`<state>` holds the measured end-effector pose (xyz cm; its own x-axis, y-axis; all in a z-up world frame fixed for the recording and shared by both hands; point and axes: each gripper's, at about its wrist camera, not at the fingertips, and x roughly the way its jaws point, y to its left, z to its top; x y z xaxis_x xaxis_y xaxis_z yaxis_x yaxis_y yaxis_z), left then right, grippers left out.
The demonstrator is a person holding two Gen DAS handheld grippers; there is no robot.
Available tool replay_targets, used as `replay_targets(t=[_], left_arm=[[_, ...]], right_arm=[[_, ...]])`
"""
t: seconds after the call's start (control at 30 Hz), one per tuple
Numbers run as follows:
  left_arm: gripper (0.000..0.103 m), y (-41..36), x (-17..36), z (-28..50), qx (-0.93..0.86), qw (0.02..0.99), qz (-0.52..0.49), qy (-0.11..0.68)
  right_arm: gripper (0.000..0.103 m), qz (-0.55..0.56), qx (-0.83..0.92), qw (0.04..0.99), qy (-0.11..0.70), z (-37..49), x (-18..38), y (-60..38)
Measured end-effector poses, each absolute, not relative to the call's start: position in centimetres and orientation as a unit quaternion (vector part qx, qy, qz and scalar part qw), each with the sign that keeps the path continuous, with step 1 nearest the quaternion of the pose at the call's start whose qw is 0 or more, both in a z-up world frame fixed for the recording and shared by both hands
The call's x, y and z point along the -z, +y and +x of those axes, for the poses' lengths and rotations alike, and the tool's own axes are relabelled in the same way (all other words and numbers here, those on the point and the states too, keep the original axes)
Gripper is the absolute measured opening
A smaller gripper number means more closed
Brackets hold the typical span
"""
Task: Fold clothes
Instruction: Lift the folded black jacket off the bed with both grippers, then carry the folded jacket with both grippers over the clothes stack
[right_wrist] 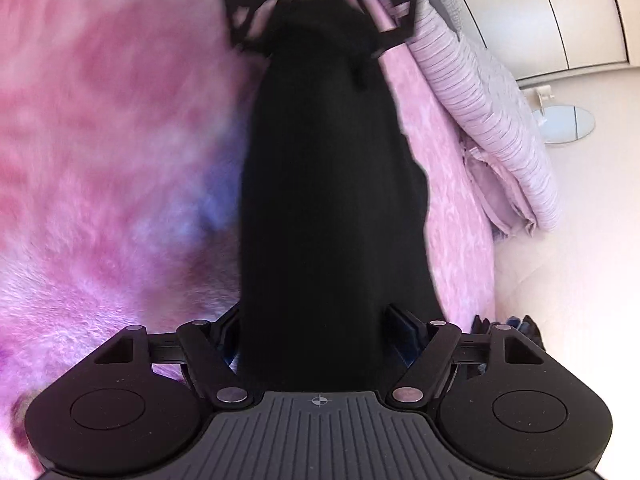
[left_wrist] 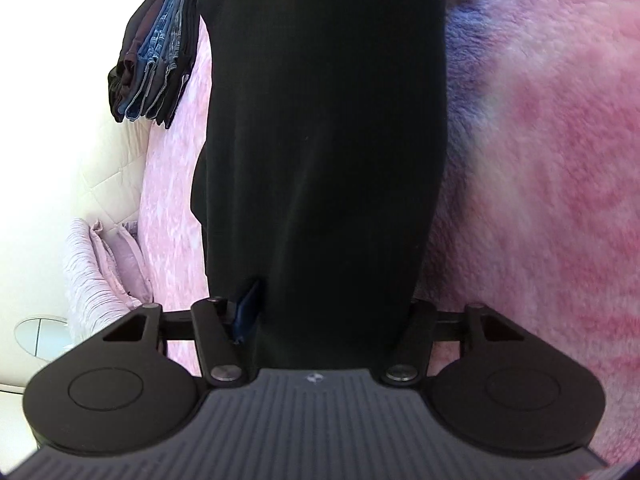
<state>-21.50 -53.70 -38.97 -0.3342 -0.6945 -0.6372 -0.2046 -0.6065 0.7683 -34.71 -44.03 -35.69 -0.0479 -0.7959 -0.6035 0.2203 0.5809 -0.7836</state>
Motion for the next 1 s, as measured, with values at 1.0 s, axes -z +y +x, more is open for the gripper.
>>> replay_targets(t=[1.0], left_arm=[[0.028, -47.8, 14.4, -30.9, 0.748, 0.107, 0.601, -0.260]], right_arm=[[0.033, -0.076, 0.318, 0.715, 0.617, -46.0, 7.9, -42.0]])
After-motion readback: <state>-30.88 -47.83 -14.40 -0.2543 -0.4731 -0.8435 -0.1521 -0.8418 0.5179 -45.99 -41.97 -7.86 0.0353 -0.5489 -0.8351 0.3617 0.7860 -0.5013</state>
